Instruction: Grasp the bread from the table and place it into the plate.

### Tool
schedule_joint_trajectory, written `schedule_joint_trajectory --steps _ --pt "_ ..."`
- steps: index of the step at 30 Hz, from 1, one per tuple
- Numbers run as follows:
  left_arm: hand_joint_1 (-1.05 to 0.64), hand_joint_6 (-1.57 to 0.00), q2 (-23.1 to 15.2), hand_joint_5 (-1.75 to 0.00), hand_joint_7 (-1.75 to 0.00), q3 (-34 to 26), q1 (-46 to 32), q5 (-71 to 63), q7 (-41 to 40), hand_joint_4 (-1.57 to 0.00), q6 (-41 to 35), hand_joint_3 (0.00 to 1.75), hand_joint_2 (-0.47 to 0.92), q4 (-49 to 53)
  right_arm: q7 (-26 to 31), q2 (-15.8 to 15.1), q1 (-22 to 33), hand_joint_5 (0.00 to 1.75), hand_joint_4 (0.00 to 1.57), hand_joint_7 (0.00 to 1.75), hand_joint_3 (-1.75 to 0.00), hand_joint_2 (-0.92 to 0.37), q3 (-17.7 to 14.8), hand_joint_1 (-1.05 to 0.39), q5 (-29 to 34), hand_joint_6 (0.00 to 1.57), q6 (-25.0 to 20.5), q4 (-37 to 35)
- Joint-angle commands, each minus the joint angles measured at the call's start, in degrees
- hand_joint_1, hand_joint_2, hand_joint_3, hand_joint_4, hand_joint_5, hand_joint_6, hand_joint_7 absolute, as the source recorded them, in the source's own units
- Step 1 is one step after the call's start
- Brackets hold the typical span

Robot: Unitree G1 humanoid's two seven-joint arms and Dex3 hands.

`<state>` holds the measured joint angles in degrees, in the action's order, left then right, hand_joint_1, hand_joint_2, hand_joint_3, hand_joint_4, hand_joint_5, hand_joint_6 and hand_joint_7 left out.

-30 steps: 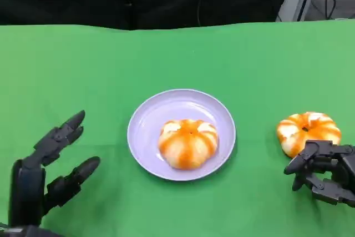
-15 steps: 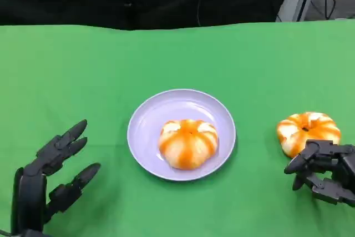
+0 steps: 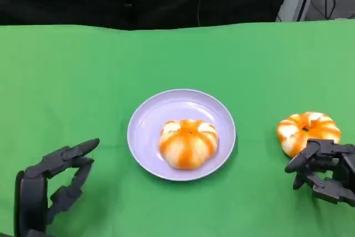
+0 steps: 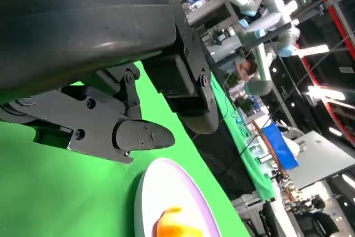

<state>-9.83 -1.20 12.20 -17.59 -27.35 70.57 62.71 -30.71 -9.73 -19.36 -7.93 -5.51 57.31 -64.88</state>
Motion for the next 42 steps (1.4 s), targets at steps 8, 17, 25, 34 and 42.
schedule_joint_trajectory --steps 8,17,25,34,42 --pt "-0.04 -1.1 -0.73 -1.17 -0.17 -0.75 -0.17 -1.68 -1.13 -0.75 -0.34 0.44 0.92 -0.13 -0.68 -0.86 0.28 1.38 0.88 0.92 -0.62 -0.83 -0.71 0.07 -1.24 0.95 -0.86 0.34" --pt "-0.05 -1.09 -0.28 -1.25 -0.21 -1.02 -0.38 -2.14 -1.71 -0.7 -1.68 0.44 0.92 -0.39 -0.45 -0.95 0.34 1.38 0.88 0.92 -0.63 -0.82 -0.58 0.07 -0.99 0.96 -0.78 0.48" --pt "-0.06 -0.75 0.22 -1.39 -1.07 -0.81 -0.19 -2.25 -2.67 -0.68 -2.56 0.48 0.92 -0.16 0.25 -1.0 0.31 1.37 0.87 0.92 -0.63 -0.82 -0.33 0.07 -0.44 0.95 -0.37 0.45" --pt "-0.04 -0.73 -0.17 -1.42 -1.11 -0.46 -0.36 -3.08 -3.06 -0.67 -2.51 0.49 0.92 -0.35 0.32 -0.69 0.35 1.37 0.89 0.92 -0.64 -0.82 -0.34 0.07 -0.55 0.96 -0.3 0.43" --pt "-0.06 -0.7 -0.45 -1.47 -1.17 -0.33 -0.42 -4.72 -4.31 -0.65 -2.47 0.51 0.91 -0.06 0.33 -0.58 0.44 1.38 0.88 0.93 -0.64 -0.82 -0.13 0.07 -0.37 0.95 -0.07 0.56"
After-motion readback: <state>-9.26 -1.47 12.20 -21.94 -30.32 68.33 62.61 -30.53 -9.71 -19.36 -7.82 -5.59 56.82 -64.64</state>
